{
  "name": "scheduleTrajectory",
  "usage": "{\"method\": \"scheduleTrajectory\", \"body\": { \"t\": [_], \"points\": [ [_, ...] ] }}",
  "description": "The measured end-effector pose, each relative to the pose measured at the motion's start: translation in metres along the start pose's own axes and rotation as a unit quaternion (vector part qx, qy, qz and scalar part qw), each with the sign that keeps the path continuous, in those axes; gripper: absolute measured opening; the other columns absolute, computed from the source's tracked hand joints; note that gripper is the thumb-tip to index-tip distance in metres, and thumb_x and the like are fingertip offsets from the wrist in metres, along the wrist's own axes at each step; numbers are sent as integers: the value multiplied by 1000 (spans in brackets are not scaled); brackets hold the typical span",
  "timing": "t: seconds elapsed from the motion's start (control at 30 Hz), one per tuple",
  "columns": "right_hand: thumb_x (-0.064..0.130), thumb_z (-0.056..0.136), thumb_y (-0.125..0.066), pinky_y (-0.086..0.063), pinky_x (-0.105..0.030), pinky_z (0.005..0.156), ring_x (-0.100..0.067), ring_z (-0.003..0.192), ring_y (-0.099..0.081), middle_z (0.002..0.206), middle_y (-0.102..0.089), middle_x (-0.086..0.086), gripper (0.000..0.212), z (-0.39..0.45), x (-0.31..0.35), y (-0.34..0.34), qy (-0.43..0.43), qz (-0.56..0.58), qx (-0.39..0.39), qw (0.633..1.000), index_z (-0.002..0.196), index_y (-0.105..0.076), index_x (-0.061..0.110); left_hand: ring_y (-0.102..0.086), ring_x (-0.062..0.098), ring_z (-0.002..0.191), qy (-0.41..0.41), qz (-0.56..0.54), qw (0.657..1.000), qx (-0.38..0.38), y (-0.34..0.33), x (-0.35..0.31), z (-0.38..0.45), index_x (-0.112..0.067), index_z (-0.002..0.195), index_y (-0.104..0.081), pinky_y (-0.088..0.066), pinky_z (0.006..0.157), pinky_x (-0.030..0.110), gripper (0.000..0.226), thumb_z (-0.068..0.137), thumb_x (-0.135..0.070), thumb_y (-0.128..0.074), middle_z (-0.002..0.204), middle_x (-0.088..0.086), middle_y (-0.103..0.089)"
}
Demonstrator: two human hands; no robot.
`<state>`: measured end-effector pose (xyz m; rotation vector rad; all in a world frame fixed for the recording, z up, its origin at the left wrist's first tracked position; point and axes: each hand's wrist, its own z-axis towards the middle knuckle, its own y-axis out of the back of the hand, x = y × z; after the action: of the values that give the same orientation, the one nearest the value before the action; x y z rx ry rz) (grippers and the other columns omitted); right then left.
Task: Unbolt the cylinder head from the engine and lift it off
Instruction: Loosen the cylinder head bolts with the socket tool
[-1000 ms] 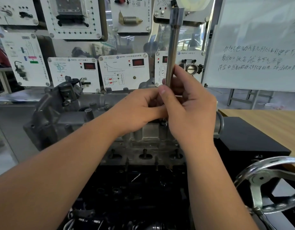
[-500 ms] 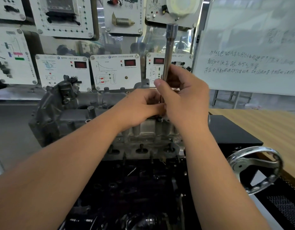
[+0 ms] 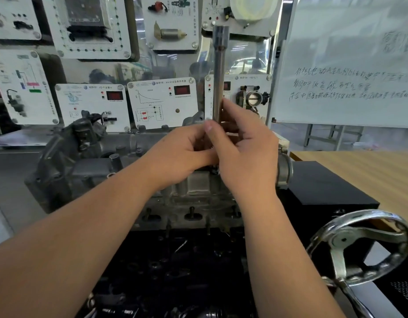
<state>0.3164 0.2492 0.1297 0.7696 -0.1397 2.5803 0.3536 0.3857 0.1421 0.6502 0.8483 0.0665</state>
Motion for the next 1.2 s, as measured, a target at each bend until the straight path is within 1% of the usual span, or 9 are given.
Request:
{"method": "scheduleTrajectory", "body": {
  "t": [0.13,0.23,0.33,0.47,0.7,0.87,1.0,1.1,1.2],
  "points": [
    [22,95,-63,-55,-34,87,-8,96,-66,102,-73,4,37,2,-2,2,4,-4,11,1000,131,-67,13,-74,16,98,17,-49,999,-12,1,-3,-1,-25,102,-75,-56,82,18,12,91,-24,-70,102,1,-78],
    [18,99,-61,-58,-31,84,-3,87,-69,100,-75,7,37,5,-5,6,-25,37,26,999,136,-64,15,-72,29,106,37,-85,996,-4,2,-2,-1,-15,106,-75,-56,93,30,31,83,-34,-66,105,9,-78],
    [18,99,-61,-59,-28,80,-3,82,-70,99,-74,11,42,5,-7,8,-38,71,32,996,141,-58,20,-71,29,107,39,-66,997,-2,1,-2,0,-14,108,-75,-56,99,35,29,88,-32,-65,106,10,-78],
    [19,95,-67,-57,-37,90,-11,103,-68,113,-72,6,43,4,-4,3,-35,68,39,996,138,-61,15,-73,13,103,31,-38,999,-11,1,-5,-1,-23,112,-73,-56,91,21,19,93,-20,-68,107,-4,-78],
    [17,100,-59,-55,-32,95,-5,110,-66,117,-73,4,40,3,-6,6,-33,47,54,997,139,-61,13,-73,28,102,46,-89,995,-15,0,-6,-1,-6,105,-72,-58,94,31,16,95,-14,-64,106,16,-76],
    [19,98,-62,-57,-23,87,1,101,-68,107,-73,15,47,3,-6,6,-33,69,40,996,144,-55,20,-73,8,97,27,-58,998,-6,-1,-8,-1,-16,108,-72,-55,84,17,15,96,-14,-64,104,-1,-78],
    [26,92,-69,-59,-38,86,-8,97,-69,107,-73,7,39,2,-5,4,-48,52,-7,997,131,-67,20,-72,19,107,30,-22,999,-7,-1,-5,0,-9,124,-67,-57,96,32,28,97,-17,-66,113,6,-76],
    [29,92,-64,-59,-35,85,-4,93,-69,101,-73,13,40,0,-2,3,-31,24,-7,999,130,-68,20,-73,16,105,36,-35,999,-1,1,-4,-1,-17,114,-72,-56,94,27,17,99,-20,-63,108,0,-78],
    [25,96,-59,-59,-33,86,-2,94,-69,105,-72,17,44,-2,-2,5,-21,22,17,999,141,-58,25,-73,18,103,35,-44,998,0,2,-3,-1,-21,106,-74,-56,96,32,14,100,-21,-62,104,0,-78]
  ]
}}
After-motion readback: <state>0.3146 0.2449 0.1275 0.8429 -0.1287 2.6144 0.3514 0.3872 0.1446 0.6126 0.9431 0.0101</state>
